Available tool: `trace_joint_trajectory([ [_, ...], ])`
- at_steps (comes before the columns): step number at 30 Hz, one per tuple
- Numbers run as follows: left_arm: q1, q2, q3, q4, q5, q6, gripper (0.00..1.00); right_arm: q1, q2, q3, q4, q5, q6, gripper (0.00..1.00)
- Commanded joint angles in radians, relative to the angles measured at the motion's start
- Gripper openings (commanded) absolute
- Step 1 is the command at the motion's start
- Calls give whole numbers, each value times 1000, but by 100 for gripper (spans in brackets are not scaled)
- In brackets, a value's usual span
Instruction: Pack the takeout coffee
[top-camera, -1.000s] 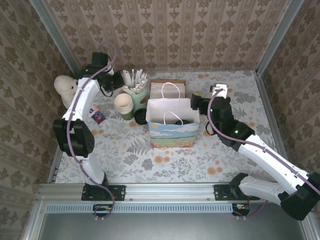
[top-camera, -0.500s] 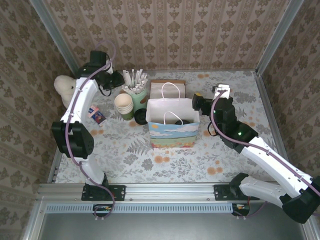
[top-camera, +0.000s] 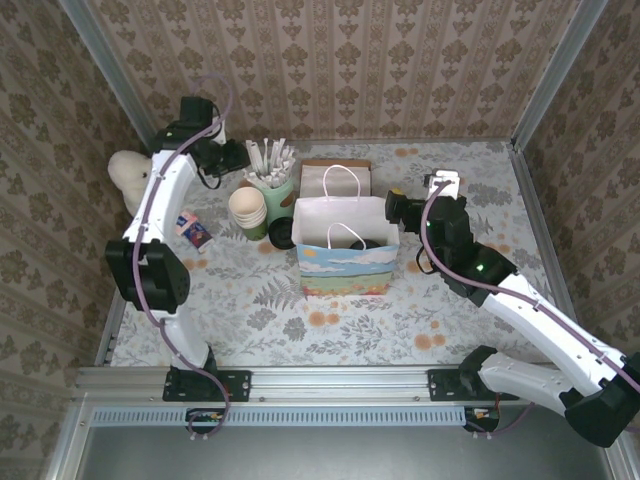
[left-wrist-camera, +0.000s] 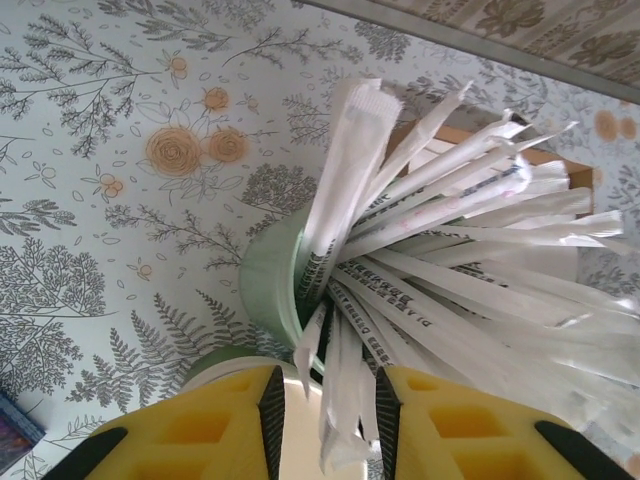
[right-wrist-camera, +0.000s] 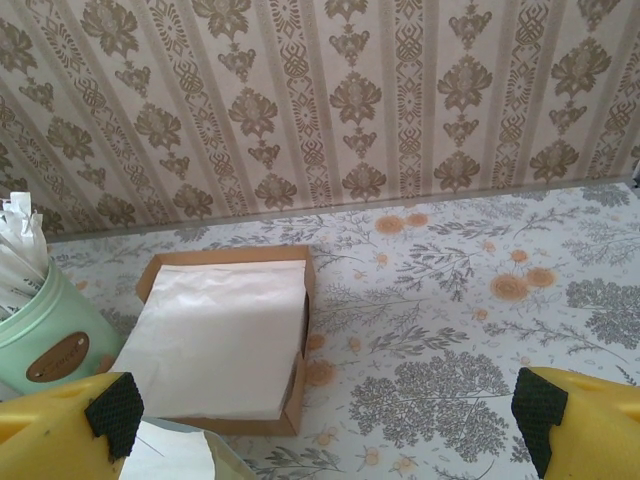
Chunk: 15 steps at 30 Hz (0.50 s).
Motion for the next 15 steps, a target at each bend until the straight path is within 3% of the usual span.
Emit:
trace_joint_trajectory([
  [1,8,37,37,-43,-7,27,32,-3,-24,10,-19,25,-12,98],
  [4,8,70,69,-54,7,34,30,-4,-28,16,-32,25,-12,98],
  [8,7,104,119,-70,16,39,19,-4,-45,12,-36,38,-13,98],
  [15,8,116,165,-93,-3,72,14,-4,-53,3,-42,57,-7,98],
])
